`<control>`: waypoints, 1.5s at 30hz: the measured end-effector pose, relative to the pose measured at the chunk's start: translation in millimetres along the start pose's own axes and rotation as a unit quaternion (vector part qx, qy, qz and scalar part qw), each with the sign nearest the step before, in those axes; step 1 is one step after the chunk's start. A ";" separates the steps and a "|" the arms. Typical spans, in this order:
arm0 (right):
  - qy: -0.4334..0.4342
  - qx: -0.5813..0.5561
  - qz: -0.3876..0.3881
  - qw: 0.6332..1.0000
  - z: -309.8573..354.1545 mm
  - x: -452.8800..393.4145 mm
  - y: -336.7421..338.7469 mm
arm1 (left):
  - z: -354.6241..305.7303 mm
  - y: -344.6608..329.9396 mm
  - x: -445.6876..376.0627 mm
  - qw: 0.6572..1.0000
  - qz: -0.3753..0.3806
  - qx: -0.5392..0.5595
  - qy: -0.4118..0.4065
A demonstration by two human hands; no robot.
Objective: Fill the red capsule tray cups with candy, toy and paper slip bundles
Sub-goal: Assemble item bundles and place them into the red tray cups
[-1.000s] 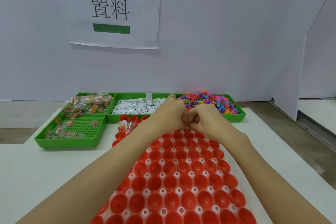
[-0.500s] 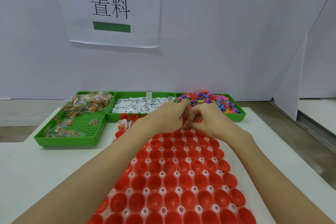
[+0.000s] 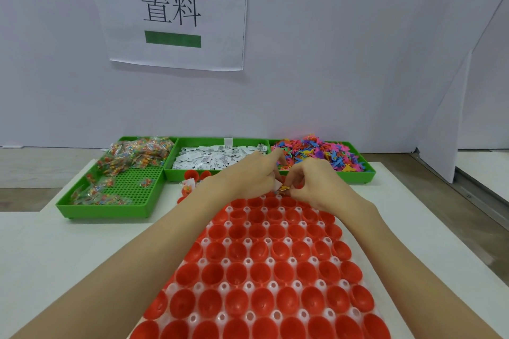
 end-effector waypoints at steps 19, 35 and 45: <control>0.001 -0.030 0.013 0.999 -8.4 0.0 5.0 | -0.1 -7.8 0.7 1.000 0.007 0.004 0.001; -0.015 -0.039 0.004 0.999 -9.1 2.0 16.8 | 11.5 23.0 26.6 0.987 -0.145 0.072 0.025; 0.000 -0.082 -0.032 0.996 -4.0 2.4 33.0 | 101.6 61.0 127.8 0.941 -0.286 -0.019 0.178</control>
Point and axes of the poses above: each hand's wrist, its own x-axis away from the middle knuckle, its own y-axis out of the back of the hand, z = x × y, the point moved 5 cm from there along -x, towards the middle knuckle, and after that the axes turned 7 degrees about -x, right-handed, at the moved point
